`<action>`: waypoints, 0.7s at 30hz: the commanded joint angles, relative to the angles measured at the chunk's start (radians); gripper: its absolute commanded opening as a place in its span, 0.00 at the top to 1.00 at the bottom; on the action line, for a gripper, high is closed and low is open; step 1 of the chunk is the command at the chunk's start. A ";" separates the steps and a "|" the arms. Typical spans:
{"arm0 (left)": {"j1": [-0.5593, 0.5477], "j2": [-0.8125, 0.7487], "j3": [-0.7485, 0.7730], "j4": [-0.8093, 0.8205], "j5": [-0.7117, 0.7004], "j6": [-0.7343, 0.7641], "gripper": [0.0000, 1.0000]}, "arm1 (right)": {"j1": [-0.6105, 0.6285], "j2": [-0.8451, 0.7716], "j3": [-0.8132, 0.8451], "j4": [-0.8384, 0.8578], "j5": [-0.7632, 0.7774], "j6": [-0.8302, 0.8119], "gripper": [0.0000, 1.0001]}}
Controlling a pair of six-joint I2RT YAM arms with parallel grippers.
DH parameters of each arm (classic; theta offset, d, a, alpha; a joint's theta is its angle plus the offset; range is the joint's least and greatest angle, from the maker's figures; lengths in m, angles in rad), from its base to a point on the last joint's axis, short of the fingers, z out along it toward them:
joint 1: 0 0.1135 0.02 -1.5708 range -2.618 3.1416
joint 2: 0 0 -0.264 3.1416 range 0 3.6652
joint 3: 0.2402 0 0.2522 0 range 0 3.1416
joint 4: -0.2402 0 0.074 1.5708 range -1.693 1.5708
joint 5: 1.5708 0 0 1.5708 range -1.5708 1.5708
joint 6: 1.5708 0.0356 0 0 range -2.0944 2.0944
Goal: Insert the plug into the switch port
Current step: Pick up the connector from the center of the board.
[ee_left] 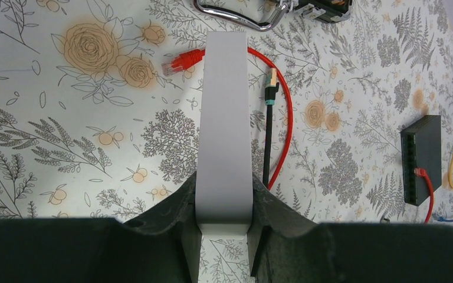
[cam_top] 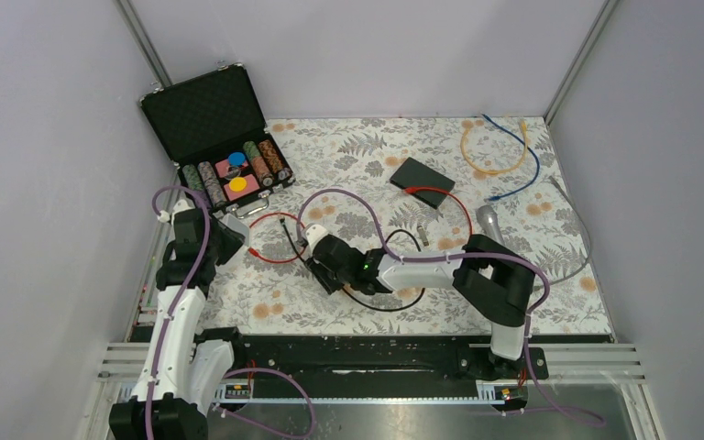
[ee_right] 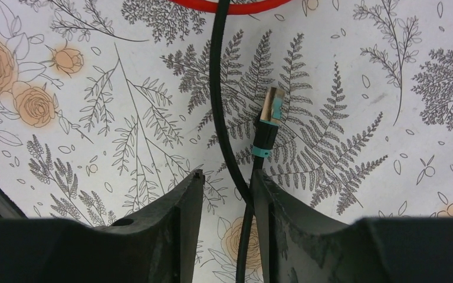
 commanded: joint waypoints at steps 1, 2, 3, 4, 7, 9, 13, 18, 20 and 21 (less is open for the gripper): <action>0.006 -0.016 0.003 0.049 0.019 0.012 1.00 | -0.011 -0.023 0.011 0.013 0.010 -0.011 0.57; 0.006 -0.020 0.001 0.048 0.019 0.012 1.00 | -0.011 -0.040 0.001 0.018 0.005 -0.005 0.57; 0.007 -0.021 0.000 0.050 0.018 0.010 1.00 | -0.011 -0.051 -0.005 0.018 -0.002 0.001 0.57; 0.007 -0.022 -0.001 0.052 0.021 0.007 1.00 | -0.011 -0.061 -0.008 0.020 -0.009 0.005 0.57; 0.006 -0.014 0.000 0.053 0.040 0.000 1.00 | -0.009 -0.082 -0.024 0.048 -0.061 0.011 0.58; 0.006 -0.015 0.007 0.050 0.048 -0.002 1.00 | 0.001 -0.088 -0.035 0.081 -0.076 0.010 0.62; 0.006 -0.033 0.036 0.056 0.035 -0.017 1.00 | 0.024 -0.064 -0.045 0.143 -0.104 0.003 0.65; 0.007 -0.009 0.039 0.079 0.089 -0.043 1.00 | 0.032 -0.008 -0.023 0.175 -0.114 -0.006 0.65; 0.007 -0.002 0.018 0.096 0.120 -0.058 1.00 | 0.032 0.007 -0.010 0.173 -0.053 -0.024 0.60; 0.007 0.001 0.012 0.104 0.129 -0.064 1.00 | 0.032 0.011 -0.007 0.170 -0.017 -0.047 0.56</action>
